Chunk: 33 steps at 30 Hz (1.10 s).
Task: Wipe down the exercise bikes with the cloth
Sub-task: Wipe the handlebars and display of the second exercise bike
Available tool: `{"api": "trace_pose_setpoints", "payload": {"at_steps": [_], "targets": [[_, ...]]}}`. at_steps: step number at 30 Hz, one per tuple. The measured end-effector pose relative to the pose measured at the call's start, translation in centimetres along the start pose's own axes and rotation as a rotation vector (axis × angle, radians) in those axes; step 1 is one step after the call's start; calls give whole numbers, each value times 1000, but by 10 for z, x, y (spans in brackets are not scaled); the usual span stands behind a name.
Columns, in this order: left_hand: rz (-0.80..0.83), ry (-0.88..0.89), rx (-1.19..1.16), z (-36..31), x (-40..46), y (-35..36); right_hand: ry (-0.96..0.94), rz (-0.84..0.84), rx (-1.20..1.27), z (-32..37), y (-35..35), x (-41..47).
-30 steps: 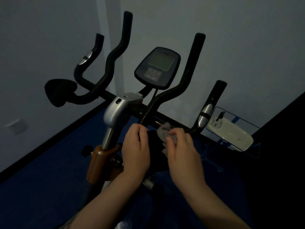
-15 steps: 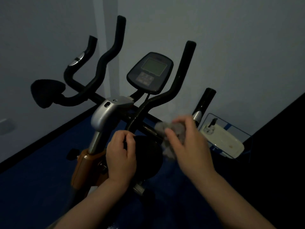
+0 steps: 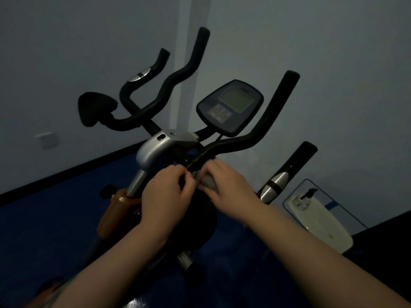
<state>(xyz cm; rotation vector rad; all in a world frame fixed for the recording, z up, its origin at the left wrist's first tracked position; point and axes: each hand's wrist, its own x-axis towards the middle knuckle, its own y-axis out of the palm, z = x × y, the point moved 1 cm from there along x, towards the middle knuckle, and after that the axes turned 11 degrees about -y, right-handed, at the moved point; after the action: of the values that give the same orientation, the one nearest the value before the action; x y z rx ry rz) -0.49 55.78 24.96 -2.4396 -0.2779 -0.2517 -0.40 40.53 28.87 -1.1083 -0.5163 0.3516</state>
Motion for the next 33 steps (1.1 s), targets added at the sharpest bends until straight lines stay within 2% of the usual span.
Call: {"api": "trace_pose_setpoints", "payload": {"at_steps": [3,7,12,14,17,19,21,24,26,27,29,30,33], "targets": [[-25,8,16,0,-1,-1,144,-100,229,-9,3,10],[-50,-12,26,1,-4,-1,81,-67,104,-24,3,-11],[-73,-34,18,2,-6,0,125,-194,149,-5,13,19],[-59,-29,6,1,-7,0,48,-136,69,-2,7,8],[-14,37,18,0,-4,-4,-128,-21,-223,-1,-2,-34],[5,152,100,-7,-1,-7,-160,-72,-391,-12,-14,-61],[32,251,132,-24,3,-6,-54,-262,-453,-30,-30,-75],[162,301,128,-54,14,10,288,-614,-368,-37,-21,-72],[279,287,193,-62,17,22,311,-638,-392,-21,14,-72],[296,308,283,-61,16,28,214,-588,-445,-16,26,-76],[300,390,439,-58,13,31,94,-507,-466,-35,6,-81],[310,413,464,-56,11,30,141,-520,-456,-48,-13,-79],[365,451,473,-57,10,29,421,-693,-374,-65,-47,-65]]}}
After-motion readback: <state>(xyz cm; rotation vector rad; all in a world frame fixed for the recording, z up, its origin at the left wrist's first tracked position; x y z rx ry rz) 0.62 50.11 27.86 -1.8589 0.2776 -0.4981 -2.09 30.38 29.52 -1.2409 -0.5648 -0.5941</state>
